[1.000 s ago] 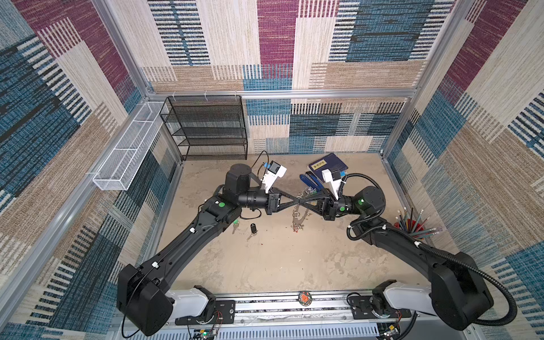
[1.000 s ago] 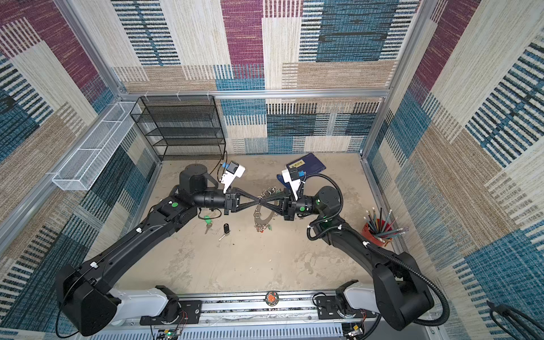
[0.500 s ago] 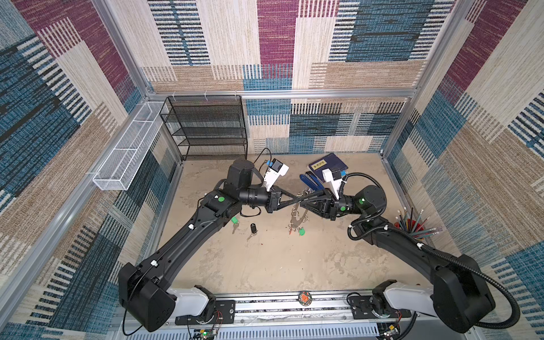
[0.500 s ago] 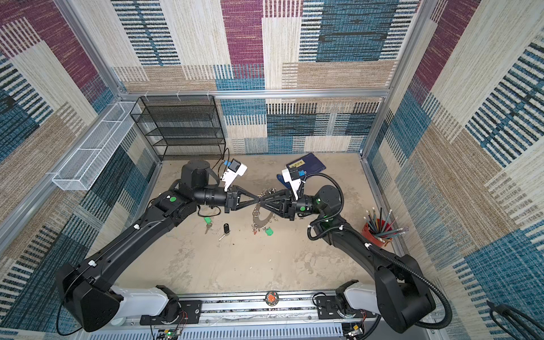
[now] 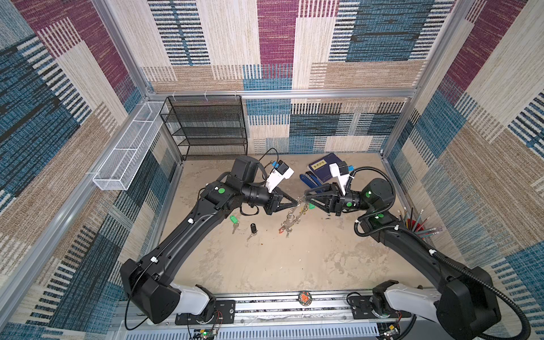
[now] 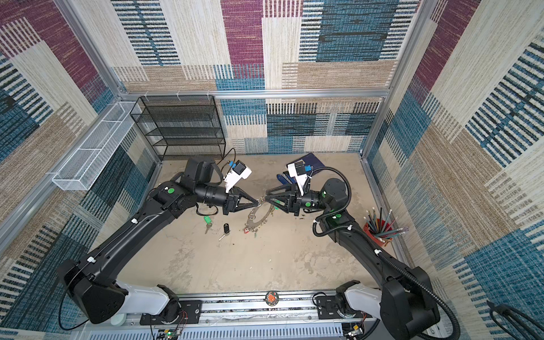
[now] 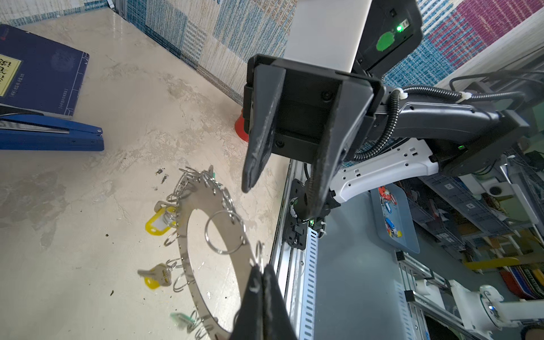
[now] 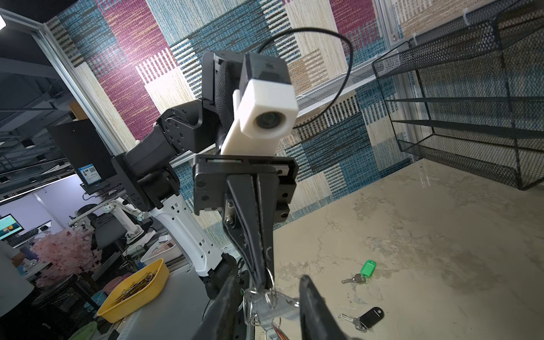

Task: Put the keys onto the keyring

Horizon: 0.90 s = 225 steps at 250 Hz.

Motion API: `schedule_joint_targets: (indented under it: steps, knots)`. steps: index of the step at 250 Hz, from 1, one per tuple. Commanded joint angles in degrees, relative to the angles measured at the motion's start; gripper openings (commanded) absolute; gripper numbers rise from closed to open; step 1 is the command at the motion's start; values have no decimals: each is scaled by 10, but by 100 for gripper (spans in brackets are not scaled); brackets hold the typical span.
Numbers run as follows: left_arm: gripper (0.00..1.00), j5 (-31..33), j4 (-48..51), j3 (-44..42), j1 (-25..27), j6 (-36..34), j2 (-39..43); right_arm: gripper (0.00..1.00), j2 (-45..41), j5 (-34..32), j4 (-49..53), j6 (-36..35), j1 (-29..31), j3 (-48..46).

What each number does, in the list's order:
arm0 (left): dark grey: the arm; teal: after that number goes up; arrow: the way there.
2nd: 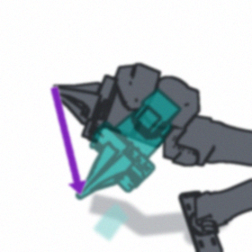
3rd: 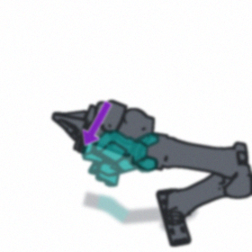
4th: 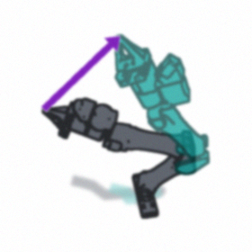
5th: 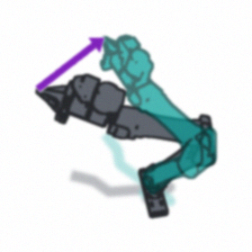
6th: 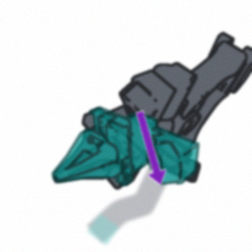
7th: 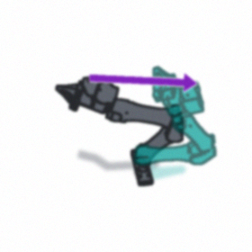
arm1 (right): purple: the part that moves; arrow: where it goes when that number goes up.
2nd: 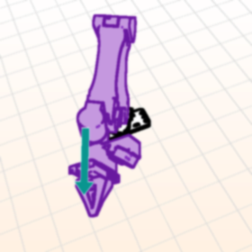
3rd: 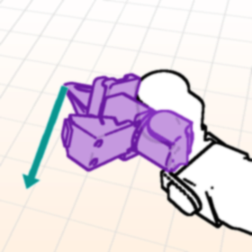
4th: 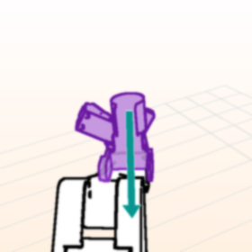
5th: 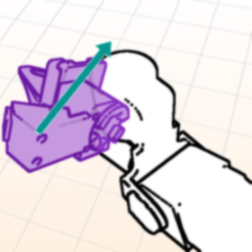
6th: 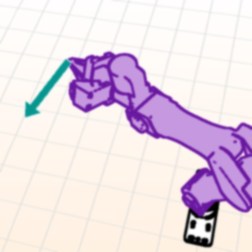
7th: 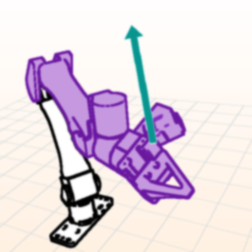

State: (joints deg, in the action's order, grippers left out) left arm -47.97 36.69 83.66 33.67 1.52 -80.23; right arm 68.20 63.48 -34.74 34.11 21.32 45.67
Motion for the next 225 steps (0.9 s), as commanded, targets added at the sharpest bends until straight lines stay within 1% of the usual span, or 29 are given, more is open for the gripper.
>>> schedule_joint_targets:
  steps: [1, 26, 49, 116, 170, 185, 225]
  knots:
    - [0, -4, 15, 10, 2, -27, -4, 36, 3, 10, 21, -24, 7, 5]
    - [0, -7, 4, 10, 4, -21, -7, 39, 11, 13, 53, -46, 18, 16]
    - [0, -13, -7, 9, 5, -15, -8, 39, 18, 15, 59, -51, 25, 17]
    - [0, -7, -14, 11, 5, -12, -10, 34, 30, 16, 86, -78, 32, 23]
    - [0, 18, -29, 7, 5, -2, -12, 32, 33, 16, 106, -94, 35, 25]
    - [0, 22, -31, 7, 5, -2, -14, 29, 33, 15, 114, -100, 35, 26]
    - [0, 34, -32, 6, 5, -1, -16, 16, 31, 16, 118, -106, 36, 26]
